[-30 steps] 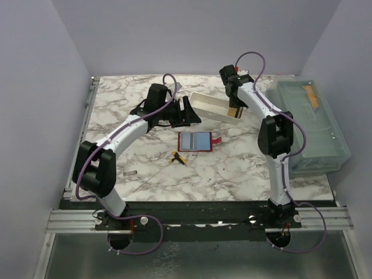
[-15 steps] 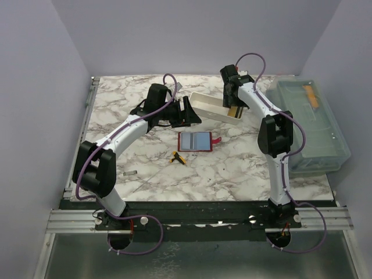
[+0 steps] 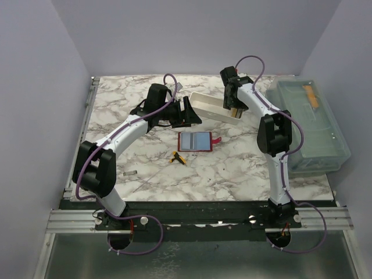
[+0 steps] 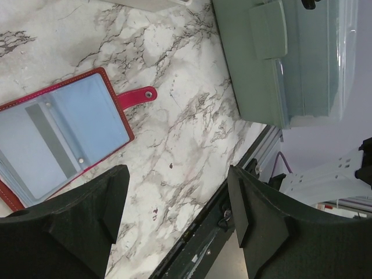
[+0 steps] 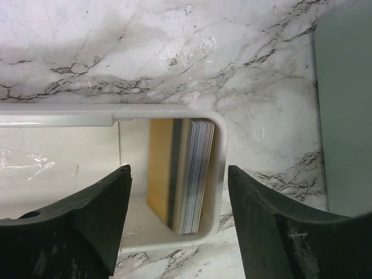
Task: Put the credit cards into the card holder
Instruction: Pick up the credit card from the storage box.
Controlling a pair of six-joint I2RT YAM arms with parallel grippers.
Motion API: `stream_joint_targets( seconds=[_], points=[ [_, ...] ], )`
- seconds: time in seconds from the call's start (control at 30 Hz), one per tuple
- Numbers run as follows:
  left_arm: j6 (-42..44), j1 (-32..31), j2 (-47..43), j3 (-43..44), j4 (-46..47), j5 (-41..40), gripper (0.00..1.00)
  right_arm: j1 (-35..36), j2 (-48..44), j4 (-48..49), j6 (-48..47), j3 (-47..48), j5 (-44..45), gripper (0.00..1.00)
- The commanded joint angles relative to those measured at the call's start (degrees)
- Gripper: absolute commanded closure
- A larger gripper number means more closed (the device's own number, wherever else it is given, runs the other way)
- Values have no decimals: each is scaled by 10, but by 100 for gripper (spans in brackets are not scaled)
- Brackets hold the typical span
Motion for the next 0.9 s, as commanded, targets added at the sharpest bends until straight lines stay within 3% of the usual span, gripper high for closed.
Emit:
stream_joint_targets(
  seconds=[0.0,0.17,0.3,0.67,0.87],
  points=[
    [-2,-1,8,-4,14,22,25,-5,17,-5,8,-6,-14,28],
    [-4,-1,10,-4,16,24,25,-5,17,-7,11,-6,-20,29],
    [-4,-1,10,-4,17,26,25,-5,16,-11,7,0,-20,36],
    [-6,-1,13,-4,19,33,25,-5,25,-38,2,-5,32,29],
    [-7,-2,13,-5,20,34,25,-8,29,-42,-1,-2,40,35]
  ],
)
